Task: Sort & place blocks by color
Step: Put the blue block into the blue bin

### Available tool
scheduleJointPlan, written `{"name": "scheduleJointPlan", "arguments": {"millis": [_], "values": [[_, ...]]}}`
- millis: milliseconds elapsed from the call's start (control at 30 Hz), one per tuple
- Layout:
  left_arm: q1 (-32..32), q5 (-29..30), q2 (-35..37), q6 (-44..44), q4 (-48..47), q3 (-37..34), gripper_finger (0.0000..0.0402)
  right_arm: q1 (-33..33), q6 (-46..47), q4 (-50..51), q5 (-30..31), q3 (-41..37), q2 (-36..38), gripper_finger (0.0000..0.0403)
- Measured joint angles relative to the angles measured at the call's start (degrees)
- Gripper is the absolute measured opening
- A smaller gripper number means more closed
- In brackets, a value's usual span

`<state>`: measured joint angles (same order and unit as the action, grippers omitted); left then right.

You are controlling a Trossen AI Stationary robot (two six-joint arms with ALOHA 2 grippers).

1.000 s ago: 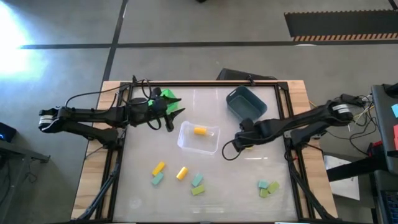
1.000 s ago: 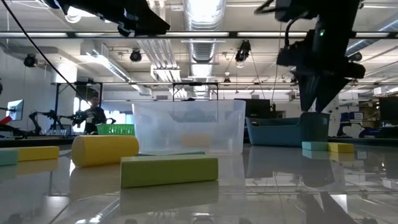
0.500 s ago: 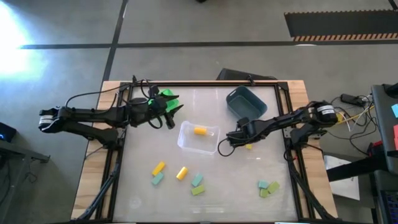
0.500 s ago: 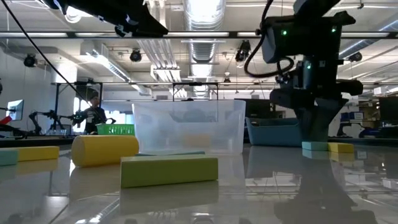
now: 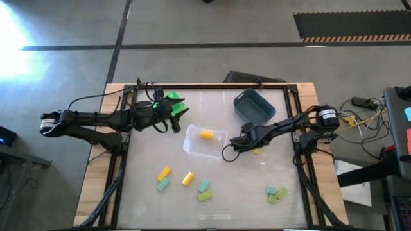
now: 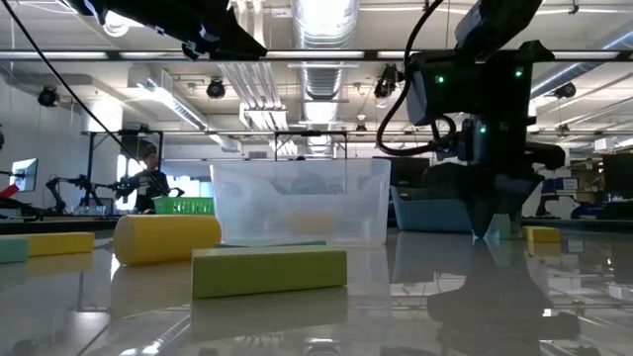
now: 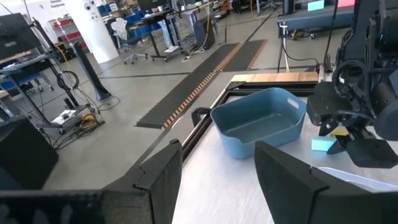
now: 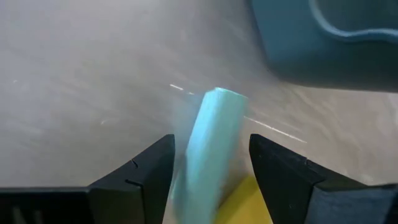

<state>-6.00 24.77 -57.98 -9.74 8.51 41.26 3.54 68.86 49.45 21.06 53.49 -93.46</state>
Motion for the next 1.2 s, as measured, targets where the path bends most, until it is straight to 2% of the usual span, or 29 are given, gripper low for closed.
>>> {"name": "scheduleJointPlan", "arguments": {"millis": [167,433,667,900,1033,1200], "values": [[0.0,0.0,0.0,0.0,0.0,-0.2,0.0183,0.1,-1.3,-1.1,0.2,0.1,-0.5,0.0166],[0.0,0.0,0.0,0.0,0.0,-0.4,0.0183,0.1,-2.8,-2.0,0.0,0.4,0.6,0.0043],[0.0,0.0,0.0,0.0,-0.1,-0.4,0.0183,0.4,-7.5,1.2,-0.9,4.4,5.9,0.0043],[0.0,0.0,0.0,0.0,-0.7,-0.4,0.0183,1.0,-15.0,6.2,-1.0,12.5,12.5,0.0043],[0.0,0.0,0.0,0.0,-0.5,-0.4,0.0183,-2.1,-23.5,8.6,2.5,16.4,13.9,0.0043],[0.0,0.0,0.0,-0.1,-0.5,-0.4,0.0183,-8.6,-35.4,8.6,0.2,17.6,14.3,0.0043]]}}
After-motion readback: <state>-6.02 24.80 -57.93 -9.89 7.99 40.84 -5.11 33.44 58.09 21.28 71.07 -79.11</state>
